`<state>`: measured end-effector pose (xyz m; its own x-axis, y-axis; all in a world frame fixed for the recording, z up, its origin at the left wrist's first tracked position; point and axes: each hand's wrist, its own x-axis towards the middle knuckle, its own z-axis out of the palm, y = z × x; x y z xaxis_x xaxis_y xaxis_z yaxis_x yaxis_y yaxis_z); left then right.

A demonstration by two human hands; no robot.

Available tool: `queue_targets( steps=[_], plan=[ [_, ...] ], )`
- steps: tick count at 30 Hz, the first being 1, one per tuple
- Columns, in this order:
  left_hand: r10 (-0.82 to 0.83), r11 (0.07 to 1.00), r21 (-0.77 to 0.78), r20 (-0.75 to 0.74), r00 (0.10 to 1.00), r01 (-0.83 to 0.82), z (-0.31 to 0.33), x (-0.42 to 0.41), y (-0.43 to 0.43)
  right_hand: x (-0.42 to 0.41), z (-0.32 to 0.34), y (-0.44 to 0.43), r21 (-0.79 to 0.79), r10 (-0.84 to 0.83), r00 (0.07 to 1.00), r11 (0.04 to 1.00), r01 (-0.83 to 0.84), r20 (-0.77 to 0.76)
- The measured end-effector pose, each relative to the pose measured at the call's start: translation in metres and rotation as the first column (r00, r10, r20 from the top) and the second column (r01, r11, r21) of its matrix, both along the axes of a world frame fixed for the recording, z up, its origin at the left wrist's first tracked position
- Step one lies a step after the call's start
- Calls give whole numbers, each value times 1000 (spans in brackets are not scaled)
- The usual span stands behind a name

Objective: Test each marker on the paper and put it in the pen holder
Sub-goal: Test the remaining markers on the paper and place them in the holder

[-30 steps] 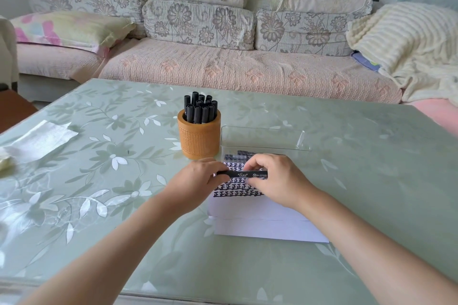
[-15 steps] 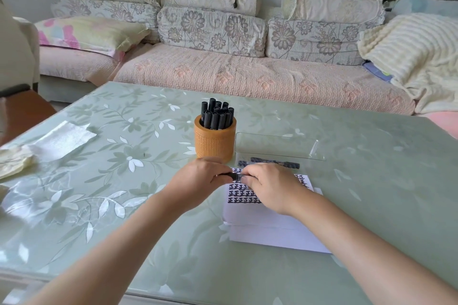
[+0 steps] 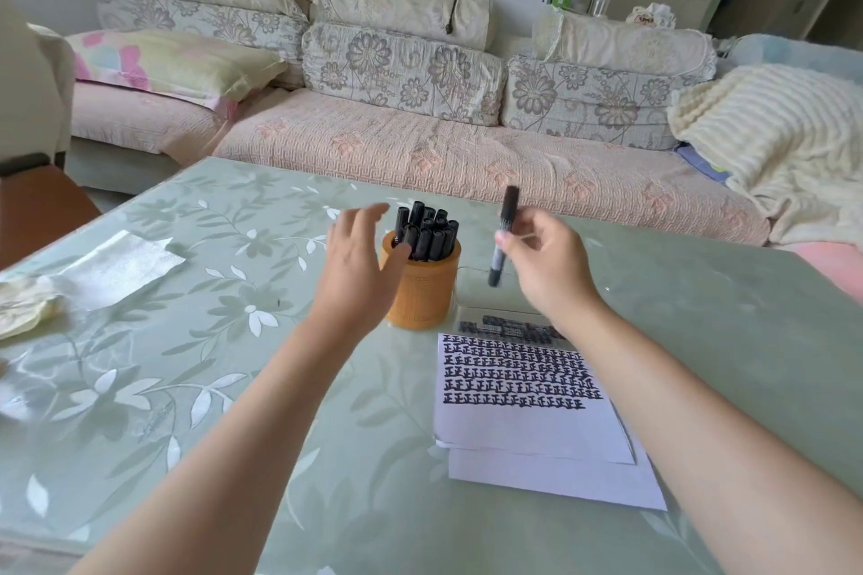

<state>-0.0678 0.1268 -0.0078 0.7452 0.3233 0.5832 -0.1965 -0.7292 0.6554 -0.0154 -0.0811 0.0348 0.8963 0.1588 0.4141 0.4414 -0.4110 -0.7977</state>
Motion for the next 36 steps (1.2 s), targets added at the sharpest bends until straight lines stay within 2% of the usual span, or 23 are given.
queue_targets(
  steps=[4,7,10,13,17,21,26,28,34,36],
  plan=[
    [-38,996,-91,-166,985,23,-2,12,1,25,17,20,233,-34,998,971,45,-48],
    [-98,992,-95,-229,969,78,-4,19,-3,33,16,31,250,-30,999,968,39,-40],
    [-113,991,-96,-245,963,92,-3,24,-9,35,4,40,175,8,1000,985,-3,-28],
    [-57,997,-62,-180,982,47,-3,31,-11,34,-4,46,-6,-18,1000,1000,18,6],
    [-21,998,-56,-112,993,15,-2,33,-12,39,-3,50,-94,-37,998,995,32,-50],
    [-94,990,-109,-37,995,90,1,30,-7,41,-4,53,-298,39,992,952,-73,-117],
    [-169,985,34,-60,984,171,-3,30,-2,35,-12,45,-318,107,983,947,-54,152],
    [-152,985,68,-67,986,157,-4,30,-2,34,-18,42,-324,134,972,944,-65,195],
    [-107,986,122,-93,990,118,-1,25,-4,29,-19,28,-405,154,984,908,-105,91],
    [-48,977,209,-20,999,51,2,18,-7,25,-18,12,-483,142,990,868,-113,23]
  ],
)
